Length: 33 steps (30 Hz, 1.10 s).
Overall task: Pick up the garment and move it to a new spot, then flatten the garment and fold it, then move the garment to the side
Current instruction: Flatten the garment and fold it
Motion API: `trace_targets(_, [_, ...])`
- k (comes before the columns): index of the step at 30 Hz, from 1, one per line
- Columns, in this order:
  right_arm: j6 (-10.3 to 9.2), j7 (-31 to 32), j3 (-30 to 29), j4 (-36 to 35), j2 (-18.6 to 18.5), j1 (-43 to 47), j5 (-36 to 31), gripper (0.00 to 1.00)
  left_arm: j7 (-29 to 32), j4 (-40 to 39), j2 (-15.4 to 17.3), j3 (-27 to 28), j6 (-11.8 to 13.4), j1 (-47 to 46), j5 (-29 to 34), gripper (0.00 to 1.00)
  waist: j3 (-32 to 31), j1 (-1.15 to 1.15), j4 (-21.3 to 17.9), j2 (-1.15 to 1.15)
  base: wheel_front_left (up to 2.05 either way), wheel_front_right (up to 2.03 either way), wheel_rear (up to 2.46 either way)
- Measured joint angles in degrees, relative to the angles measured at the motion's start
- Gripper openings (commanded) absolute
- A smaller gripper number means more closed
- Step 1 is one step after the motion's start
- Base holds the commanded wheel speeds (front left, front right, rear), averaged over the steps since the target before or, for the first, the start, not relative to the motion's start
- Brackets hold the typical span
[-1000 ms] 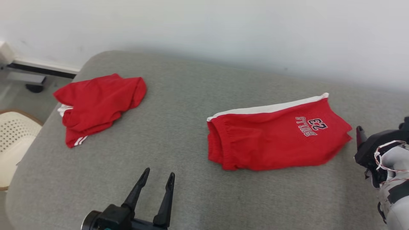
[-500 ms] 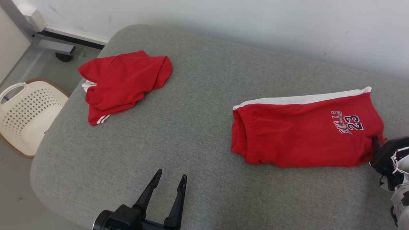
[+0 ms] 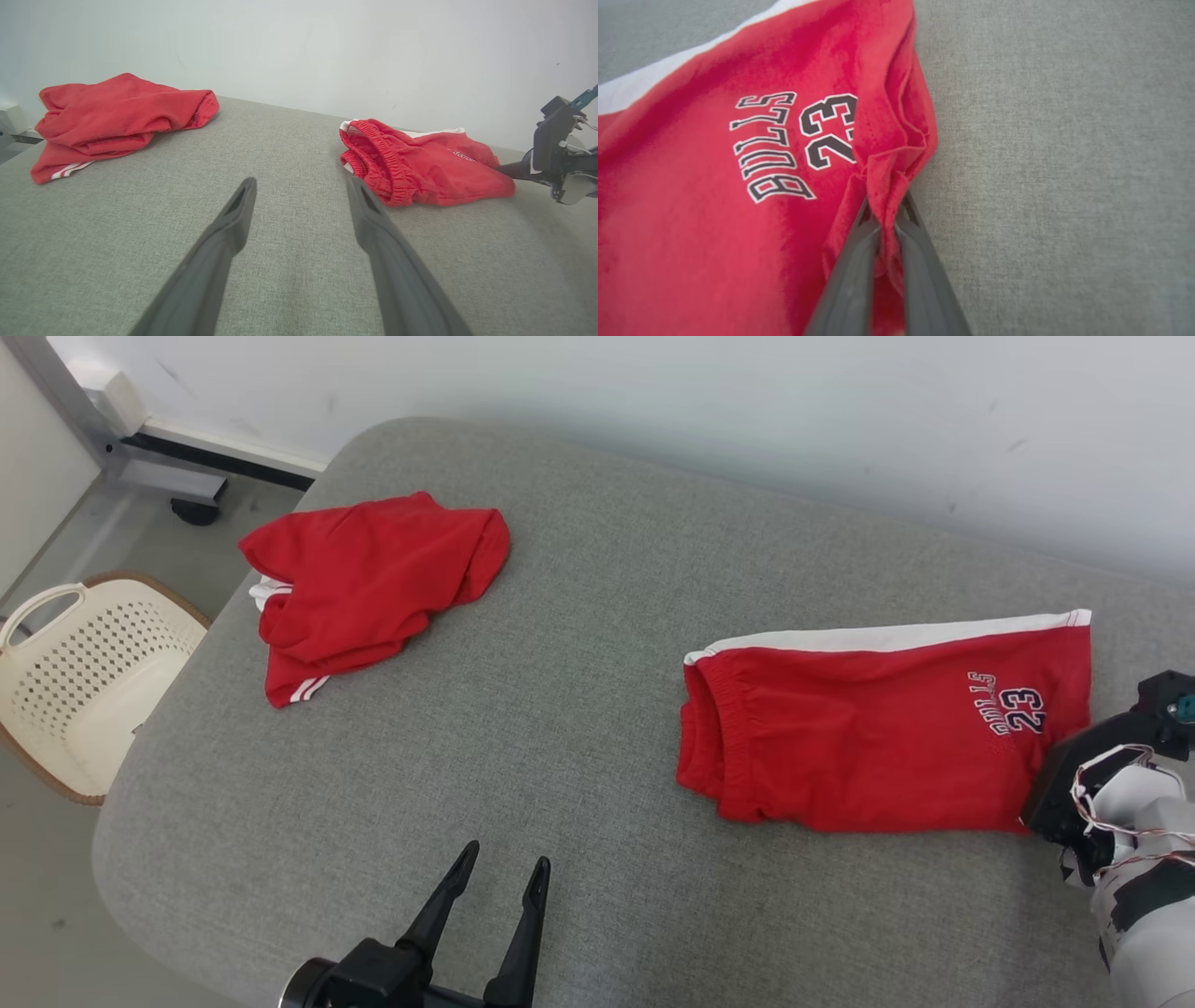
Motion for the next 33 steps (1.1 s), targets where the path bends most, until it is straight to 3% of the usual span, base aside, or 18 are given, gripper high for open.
trace_targets(16, [0.08, -4.57, -2.68, -2.44, 4.34, 8.37, -3.23, 0.0, 1.89, 1.48, 1.15, -0.2, 0.85, 1.66, -1.85, 1.0, -7.56, 0.0, -2.87, 0.0, 0.0, 0.0, 0.0])
trace_targets(27, [0.08, -4.0, -2.34, -6.02, 5.77, 14.45, -3.3, 0.0, 3.07, 0.23, 2.37, 0.4, 1.6, 3.24, -2.97, 1.0, -11.23, 0.0, -5.19, 0.0, 0.0, 0.0, 0.0])
trace_targets(28, [0.08, -3.46, -2.32, -6.28, 5.89, 14.91, -3.33, 0.2, 3.12, 0.12, 2.43, 0.51, 1.72, 3.33, -3.08, 1.0, -11.45, 0.0, -5.31, 0.0, 0.0, 0.0, 0.0])
trace_targets(29, [0.08, -2.91, -2.26, -6.54, 6.15, 15.46, -3.52, 0.69, 3.24, 0.0, 2.43, 0.58, 1.86, 3.4, -3.23, 1.0, -11.64, 0.0, -5.39, 0.0, 0.0, 0.0, 0.0])
trace_targets(30, [0.08, -2.5, -2.29, -6.89, 6.47, 15.97, -3.56, 1.0, 3.28, -0.03, 2.45, 0.62, 1.86, 3.41, -3.36, 1.0, -11.79, 0.0, -5.43, 0.0, 0.0, 0.0, 0.0])
trace_targets(33, [0.08, -1.32, -2.79, -8.43, 7.0, 16.78, -3.56, 1.0, 3.47, -0.09, 2.72, 0.8, 2.0, 3.44, -3.54, 1.0, -12.24, 0.0, -5.41, 0.0, 0.0, 0.0, 0.0])
